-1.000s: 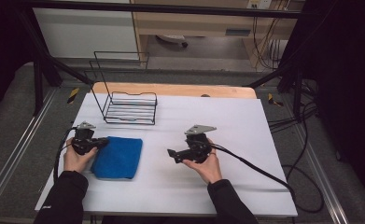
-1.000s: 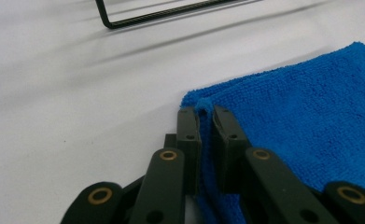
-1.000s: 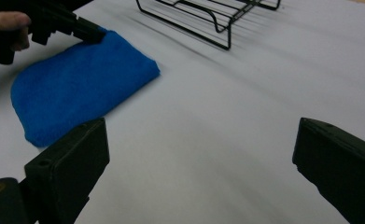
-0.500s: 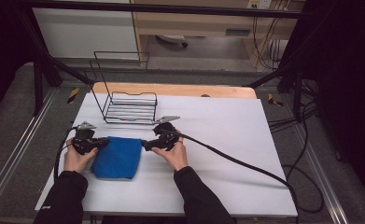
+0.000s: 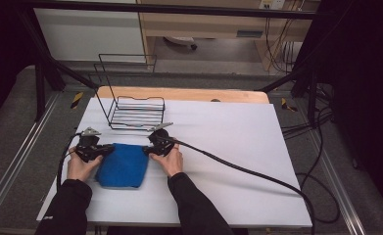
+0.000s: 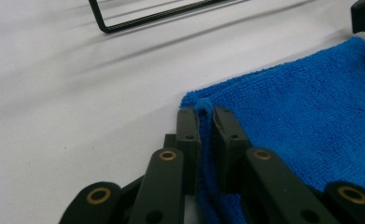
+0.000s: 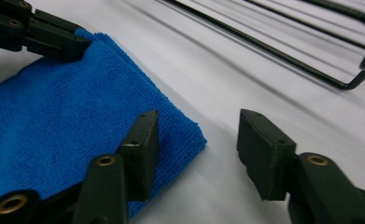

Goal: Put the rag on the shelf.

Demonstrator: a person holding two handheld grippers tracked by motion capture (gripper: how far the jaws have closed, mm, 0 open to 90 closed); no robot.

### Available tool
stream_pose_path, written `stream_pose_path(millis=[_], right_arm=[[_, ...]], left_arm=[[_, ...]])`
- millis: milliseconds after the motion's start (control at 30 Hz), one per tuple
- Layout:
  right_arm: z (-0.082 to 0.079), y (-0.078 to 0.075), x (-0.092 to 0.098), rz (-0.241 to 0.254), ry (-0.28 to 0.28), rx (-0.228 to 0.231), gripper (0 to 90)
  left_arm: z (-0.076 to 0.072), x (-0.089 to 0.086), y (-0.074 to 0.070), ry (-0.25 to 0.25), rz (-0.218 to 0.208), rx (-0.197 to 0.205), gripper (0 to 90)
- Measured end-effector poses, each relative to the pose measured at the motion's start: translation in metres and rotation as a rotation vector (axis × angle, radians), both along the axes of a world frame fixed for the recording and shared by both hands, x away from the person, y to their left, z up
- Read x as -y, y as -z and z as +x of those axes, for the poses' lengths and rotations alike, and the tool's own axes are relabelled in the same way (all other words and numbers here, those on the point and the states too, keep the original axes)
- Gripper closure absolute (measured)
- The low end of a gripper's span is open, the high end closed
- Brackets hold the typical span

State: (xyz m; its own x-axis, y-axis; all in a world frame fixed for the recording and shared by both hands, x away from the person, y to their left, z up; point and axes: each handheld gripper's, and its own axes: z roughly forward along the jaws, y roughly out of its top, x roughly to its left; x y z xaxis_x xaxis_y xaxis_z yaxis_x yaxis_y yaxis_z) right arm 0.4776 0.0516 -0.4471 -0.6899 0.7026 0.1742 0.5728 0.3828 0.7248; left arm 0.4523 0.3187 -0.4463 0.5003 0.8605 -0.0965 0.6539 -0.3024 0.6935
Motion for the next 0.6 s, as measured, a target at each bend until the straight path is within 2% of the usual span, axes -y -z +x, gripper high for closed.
stream_pose_path(millis=[167,300,400,600], right_arm=[[0.0022,0.0023,-0.0016,0.013,-0.017,-0.029,63.5],[0.0028,0.0039,-0.0049,0.002,-0.033,-0.041,68.9],[0.0019,0.0039,-0.0075,0.0,-0.025,-0.044,72.6],[0.0013,0.0026,-0.0078,0.014,-0.03,-0.088,83.1]], left_arm=[[0.0001,-0.0005,0.0001,0.001,-0.002,-0.001,81.5],[0.0001,-0.001,0.0002,0.001,-0.006,-0.001,81.5],[0.0003,-0.0012,0.0005,0.001,-0.013,-0.001,81.5],[-0.0004,-0.0015,0.0,-0.004,-0.017,-0.004,81.8]])
